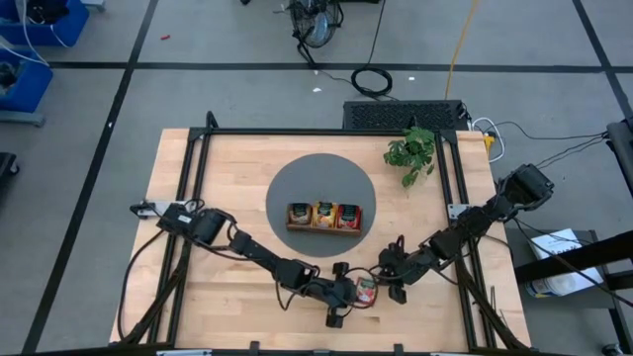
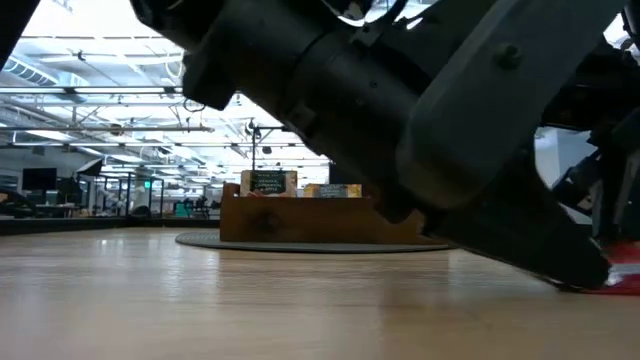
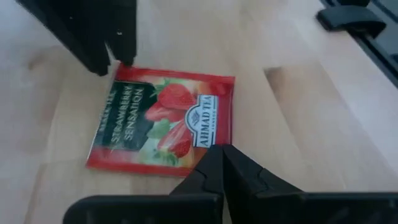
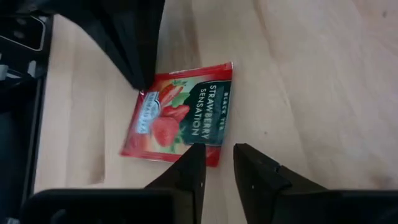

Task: Pick & Place Tea
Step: Put the red tea bag into the right section of the wooden organizer

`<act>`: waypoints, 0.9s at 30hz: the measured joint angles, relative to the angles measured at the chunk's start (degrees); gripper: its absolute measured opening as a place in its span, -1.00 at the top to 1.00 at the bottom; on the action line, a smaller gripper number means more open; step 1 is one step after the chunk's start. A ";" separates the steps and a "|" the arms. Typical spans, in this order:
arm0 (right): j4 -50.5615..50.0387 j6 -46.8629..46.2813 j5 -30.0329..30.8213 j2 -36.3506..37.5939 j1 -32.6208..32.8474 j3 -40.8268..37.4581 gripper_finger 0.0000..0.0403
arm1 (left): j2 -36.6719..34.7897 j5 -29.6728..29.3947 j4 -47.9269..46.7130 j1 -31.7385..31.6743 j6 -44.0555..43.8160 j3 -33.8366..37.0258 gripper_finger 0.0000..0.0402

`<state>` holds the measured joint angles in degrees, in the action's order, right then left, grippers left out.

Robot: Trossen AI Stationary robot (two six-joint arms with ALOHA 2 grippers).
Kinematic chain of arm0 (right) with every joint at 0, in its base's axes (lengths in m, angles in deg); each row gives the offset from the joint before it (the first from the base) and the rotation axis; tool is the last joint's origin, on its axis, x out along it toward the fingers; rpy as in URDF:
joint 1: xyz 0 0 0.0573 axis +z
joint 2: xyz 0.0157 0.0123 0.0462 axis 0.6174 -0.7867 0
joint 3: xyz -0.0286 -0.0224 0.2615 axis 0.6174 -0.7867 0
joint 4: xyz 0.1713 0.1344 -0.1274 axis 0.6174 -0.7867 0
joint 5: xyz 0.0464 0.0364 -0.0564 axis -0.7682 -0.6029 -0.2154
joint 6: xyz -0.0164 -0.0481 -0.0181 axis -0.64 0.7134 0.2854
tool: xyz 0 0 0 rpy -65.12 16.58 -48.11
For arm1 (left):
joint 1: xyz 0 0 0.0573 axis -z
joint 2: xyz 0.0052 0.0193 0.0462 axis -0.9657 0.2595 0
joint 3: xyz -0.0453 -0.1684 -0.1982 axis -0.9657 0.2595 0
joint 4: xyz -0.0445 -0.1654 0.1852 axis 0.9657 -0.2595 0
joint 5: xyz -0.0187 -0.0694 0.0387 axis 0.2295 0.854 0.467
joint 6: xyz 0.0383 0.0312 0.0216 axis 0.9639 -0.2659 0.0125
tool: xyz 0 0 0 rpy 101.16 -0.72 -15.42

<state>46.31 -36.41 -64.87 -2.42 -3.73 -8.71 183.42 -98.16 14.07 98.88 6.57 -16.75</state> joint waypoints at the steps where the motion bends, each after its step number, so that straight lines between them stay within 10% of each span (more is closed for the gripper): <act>1: -0.06 -0.54 -0.23 0.01 -0.01 -0.13 0.63 | 0.09 0.19 -0.34 -0.20 -0.61 -0.37 0.96; 27: 13.89 -7.55 -0.83 -0.01 -0.04 -8.24 0.63 | 0.67 -0.40 -2.72 -1.41 -2.23 -1.51 0.94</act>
<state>60.20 -43.96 -65.71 -2.43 -3.78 -16.95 184.10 -98.57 11.36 97.46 4.34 -18.26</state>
